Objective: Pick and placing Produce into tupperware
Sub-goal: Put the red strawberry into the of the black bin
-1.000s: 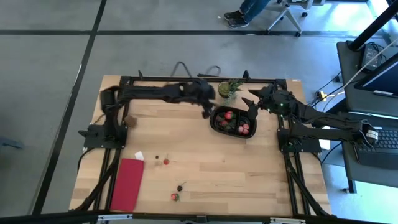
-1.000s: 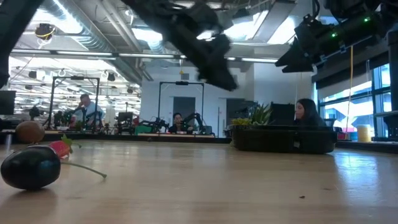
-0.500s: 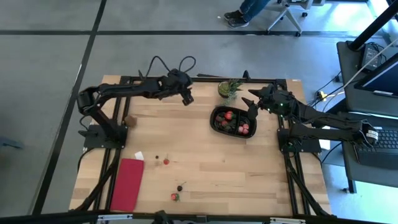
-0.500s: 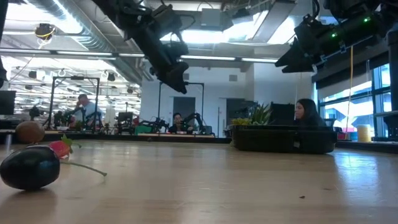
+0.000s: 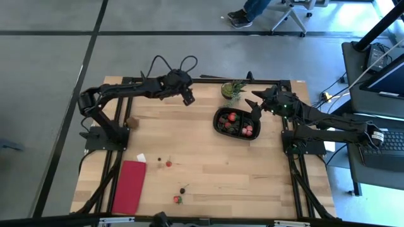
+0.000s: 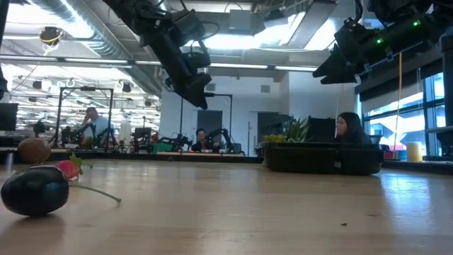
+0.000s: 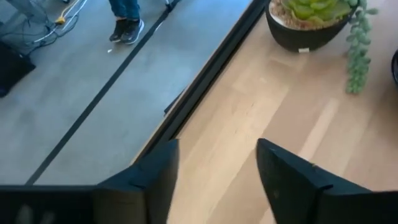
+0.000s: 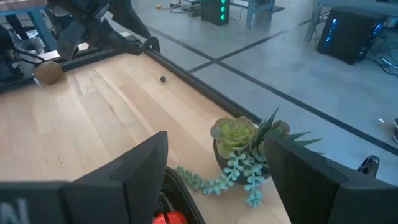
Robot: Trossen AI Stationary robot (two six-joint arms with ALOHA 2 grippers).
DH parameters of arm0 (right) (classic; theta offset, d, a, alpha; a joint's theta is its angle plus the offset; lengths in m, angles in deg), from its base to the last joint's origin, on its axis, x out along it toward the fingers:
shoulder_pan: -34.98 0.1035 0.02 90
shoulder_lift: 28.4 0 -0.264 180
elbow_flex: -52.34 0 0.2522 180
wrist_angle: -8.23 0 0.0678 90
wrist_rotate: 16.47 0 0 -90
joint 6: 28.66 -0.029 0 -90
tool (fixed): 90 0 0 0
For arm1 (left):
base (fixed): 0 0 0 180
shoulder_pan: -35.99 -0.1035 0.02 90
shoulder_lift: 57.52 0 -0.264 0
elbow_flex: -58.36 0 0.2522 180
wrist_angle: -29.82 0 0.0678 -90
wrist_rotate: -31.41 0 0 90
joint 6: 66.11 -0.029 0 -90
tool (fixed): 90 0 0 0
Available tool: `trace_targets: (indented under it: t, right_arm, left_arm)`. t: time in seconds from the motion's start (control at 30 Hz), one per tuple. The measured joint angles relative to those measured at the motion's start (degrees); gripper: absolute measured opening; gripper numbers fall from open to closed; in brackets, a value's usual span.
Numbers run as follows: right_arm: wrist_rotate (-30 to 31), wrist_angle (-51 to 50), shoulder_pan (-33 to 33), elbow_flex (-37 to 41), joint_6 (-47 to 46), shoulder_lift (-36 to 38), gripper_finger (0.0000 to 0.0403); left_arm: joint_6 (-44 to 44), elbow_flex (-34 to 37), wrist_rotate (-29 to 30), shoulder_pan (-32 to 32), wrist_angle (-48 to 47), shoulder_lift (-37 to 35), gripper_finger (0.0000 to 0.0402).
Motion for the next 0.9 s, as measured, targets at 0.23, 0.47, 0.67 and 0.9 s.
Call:
trace_targets:
  t: [0.23, 0.47, 0.67, 0.9]
  right_arm:
    - [0.0, -0.4, 0.0, 0.0, 0.0, 0.0, 0.0268]
    - [0.0, -2.1, 0.0, 0.0, 0.1, 0.0, 0.0268]
    - [0.0, -2.1, 0.0, 0.0, 0.1, 0.0, 0.0268]
    - [0.0, -2.1, 0.0, 0.0, 0.0, 0.0, 0.0268]
  left_arm:
    - [1.6, 0.0, -5.6, 0.6, -6.7, 0.0, 0.0290]
    - [3.6, 0.0, -19.0, 7.1, -23.3, 0.0, 0.0306]
    - [10.1, 0.0, -23.3, 16.3, -32.3, 0.0, 0.0300]
    - [16.4, 0.0, -24.5, 26.3, -32.8, 0.0, 0.0306]
